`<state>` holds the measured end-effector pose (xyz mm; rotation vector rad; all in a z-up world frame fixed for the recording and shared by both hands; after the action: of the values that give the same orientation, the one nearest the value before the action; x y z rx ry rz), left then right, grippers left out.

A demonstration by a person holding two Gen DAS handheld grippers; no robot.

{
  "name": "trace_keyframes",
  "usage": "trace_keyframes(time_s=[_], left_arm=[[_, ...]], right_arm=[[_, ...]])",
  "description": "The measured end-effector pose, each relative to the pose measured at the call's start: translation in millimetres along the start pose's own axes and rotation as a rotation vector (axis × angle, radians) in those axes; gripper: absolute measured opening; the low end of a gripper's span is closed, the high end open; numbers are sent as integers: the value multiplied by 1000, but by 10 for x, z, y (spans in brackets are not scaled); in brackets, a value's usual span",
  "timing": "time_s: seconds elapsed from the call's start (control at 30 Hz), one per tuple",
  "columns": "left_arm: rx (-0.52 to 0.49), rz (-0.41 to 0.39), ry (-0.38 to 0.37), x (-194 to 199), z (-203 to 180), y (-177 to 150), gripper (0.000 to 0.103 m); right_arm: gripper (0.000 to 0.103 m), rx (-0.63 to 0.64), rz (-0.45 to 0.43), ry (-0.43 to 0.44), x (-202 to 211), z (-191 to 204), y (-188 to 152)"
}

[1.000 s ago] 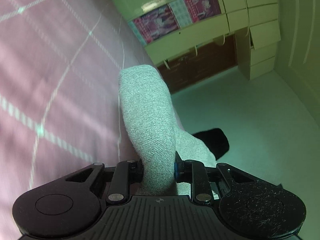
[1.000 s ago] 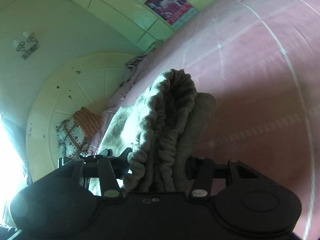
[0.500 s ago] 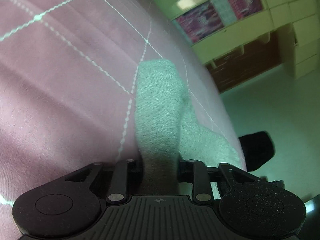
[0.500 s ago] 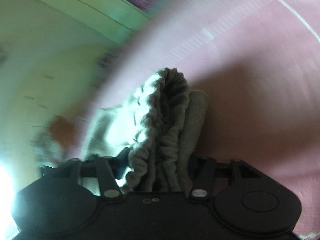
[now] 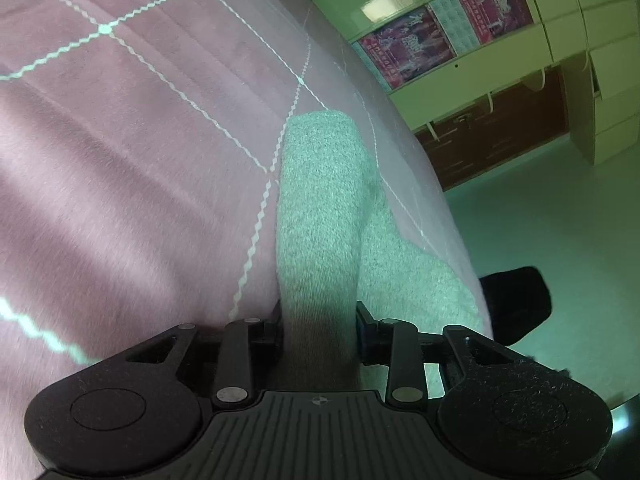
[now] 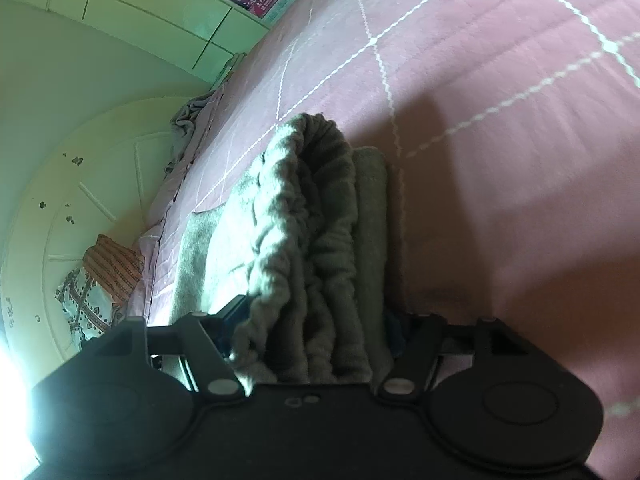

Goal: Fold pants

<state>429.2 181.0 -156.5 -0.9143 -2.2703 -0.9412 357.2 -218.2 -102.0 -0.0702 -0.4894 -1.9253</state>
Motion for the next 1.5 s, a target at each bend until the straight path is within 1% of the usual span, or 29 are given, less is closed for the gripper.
trace_keyframes(time_s=[0.1,0.33,0.4,0.47,0.67,0.77,0.83,0.9,0.93,0.97,1.03,1.07,1.1,1.13,1.17,1.23,1.27,1.3,1.4,1.5], left_arm=[[-19,-5,15,33,-10,-36,35],[-40,-4,16,149,40,-118,36],[-47,-3,24,169,31,-121,36],[-56,-6,38,260,33,-192,37],[-101,-20,93,451,-32,-299,43],[-89,-26,115,584,-28,-367,43],[-94,-70,147,798,-62,-473,43],[-131,-108,210,1072,-127,-649,43],[-161,-132,234,1232,-173,-763,43],[-191,-166,256,1442,-237,-909,43],[-234,-204,295,1777,-338,-1192,45],[-251,-219,329,1945,-390,-1353,53],[-272,-237,359,2104,-443,-1508,59],[-298,-267,378,2274,-503,-1667,70],[-326,-300,401,2453,-559,-1821,76],[-365,-357,435,2735,-702,-2055,76],[-371,-373,436,2855,-757,-2147,77],[-375,-386,431,2957,-797,-2216,78],[-424,-428,442,3195,-958,-2415,88],[-495,-449,456,3319,-1167,-2568,88]], right_arm=[[69,-15,-8,-1,49,-28,-31],[70,-27,-25,-21,58,-23,-66],[70,-30,-28,-29,73,-13,-86],[70,-35,-30,-33,76,-7,-104],[72,-54,-42,-48,137,39,-197],[75,-61,-58,-60,202,60,-254],[75,-63,-80,-71,263,92,-299],[74,-47,-107,-93,358,199,-376],[74,-13,-123,-110,429,314,-450],[74,54,-132,-146,504,476,-558],[74,244,-120,-273,609,850,-867],[75,336,-114,-332,657,1020,-1057],[76,411,-118,-368,721,1176,-1260],[78,460,-126,-380,793,1303,-1461],[78,489,-130,-384,867,1400,-1642],[80,536,-146,-383,1020,1566,-1967],[80,552,-157,-387,1079,1640,-2105],[81,561,-159,-392,1128,1705,-2196],[82,617,-173,-418,1251,1908,-2479],[85,670,-211,-428,1342,2123,-2664]])
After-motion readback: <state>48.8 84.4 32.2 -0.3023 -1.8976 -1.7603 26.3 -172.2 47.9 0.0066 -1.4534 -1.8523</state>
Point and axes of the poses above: each gripper's, at about its wrist camera, not at the fingertips, and x roughly against the way its jaws point, z to its left, y to its top, the point moved 2 cm from there along -x, roughly the way its jaws point, and after that the axes turned 14 degrees about y, right-handed, at the moved point
